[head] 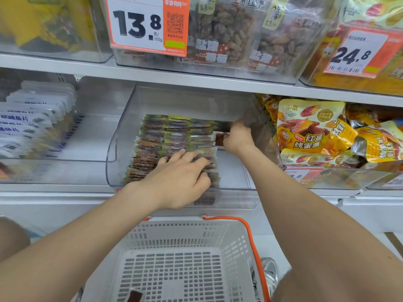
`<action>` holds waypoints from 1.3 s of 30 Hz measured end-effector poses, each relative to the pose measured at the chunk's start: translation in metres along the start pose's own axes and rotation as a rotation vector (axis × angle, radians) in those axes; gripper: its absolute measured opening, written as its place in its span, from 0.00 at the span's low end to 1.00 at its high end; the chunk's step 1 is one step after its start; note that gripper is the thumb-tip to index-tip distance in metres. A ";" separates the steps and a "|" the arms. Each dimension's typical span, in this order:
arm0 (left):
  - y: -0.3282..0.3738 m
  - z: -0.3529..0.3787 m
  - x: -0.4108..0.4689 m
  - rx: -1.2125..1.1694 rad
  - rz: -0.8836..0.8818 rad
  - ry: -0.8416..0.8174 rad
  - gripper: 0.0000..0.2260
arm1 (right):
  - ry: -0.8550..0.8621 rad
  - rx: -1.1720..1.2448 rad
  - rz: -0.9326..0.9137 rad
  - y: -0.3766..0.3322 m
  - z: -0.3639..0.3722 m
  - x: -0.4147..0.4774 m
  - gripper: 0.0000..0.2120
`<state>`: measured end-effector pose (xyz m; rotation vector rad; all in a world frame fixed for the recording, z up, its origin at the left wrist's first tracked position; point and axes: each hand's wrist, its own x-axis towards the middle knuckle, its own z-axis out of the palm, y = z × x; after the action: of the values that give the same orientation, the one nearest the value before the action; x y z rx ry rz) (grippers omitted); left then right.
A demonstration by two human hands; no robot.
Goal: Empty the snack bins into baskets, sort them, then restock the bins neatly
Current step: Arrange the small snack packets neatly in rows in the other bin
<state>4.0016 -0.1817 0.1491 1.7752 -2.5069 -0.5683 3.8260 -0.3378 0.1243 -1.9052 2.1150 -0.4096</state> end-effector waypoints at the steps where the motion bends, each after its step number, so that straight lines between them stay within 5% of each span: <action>1: 0.000 0.000 0.000 0.002 0.000 0.002 0.23 | -0.004 -0.021 -0.006 -0.001 0.000 -0.003 0.26; 7: -0.002 0.002 -0.001 0.060 0.012 0.139 0.23 | 0.177 -0.136 -0.048 -0.008 -0.005 -0.025 0.22; 14: -0.004 0.003 -0.016 0.027 0.079 0.418 0.18 | 0.156 -0.104 -0.105 -0.021 -0.033 -0.070 0.15; 17: 0.004 -0.004 -0.047 -0.029 0.138 0.610 0.07 | 0.238 0.041 -0.325 -0.023 -0.049 -0.114 0.08; 19: 0.016 -0.005 -0.075 0.038 0.104 0.687 0.11 | 0.239 0.226 -0.508 -0.021 -0.054 -0.157 0.04; 21: 0.023 0.009 -0.098 0.111 -0.058 0.488 0.15 | 0.123 0.313 -0.575 -0.016 -0.050 -0.202 0.02; 23: 0.016 0.036 -0.113 0.154 -0.233 0.041 0.15 | -0.072 0.240 -0.554 -0.010 -0.026 -0.235 0.03; 26: -0.015 0.093 -0.117 0.264 -0.228 -0.545 0.11 | -0.428 -0.041 -0.534 0.002 0.041 -0.261 0.08; 28: -0.044 0.132 -0.112 0.304 -0.205 -0.776 0.15 | -0.639 -0.190 -0.510 0.009 0.094 -0.269 0.09; 33: -0.122 0.220 -0.110 0.132 -0.357 -0.783 0.12 | -0.953 -0.278 -0.342 0.041 0.208 -0.277 0.15; 39: -0.147 0.303 -0.109 -0.049 -0.357 -0.763 0.47 | -1.009 -0.138 -0.116 0.085 0.309 -0.306 0.23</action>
<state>4.1073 -0.0387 -0.1573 2.3337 -2.5033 -1.5707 3.8965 -0.0347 -0.1915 -1.7319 1.3664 0.5900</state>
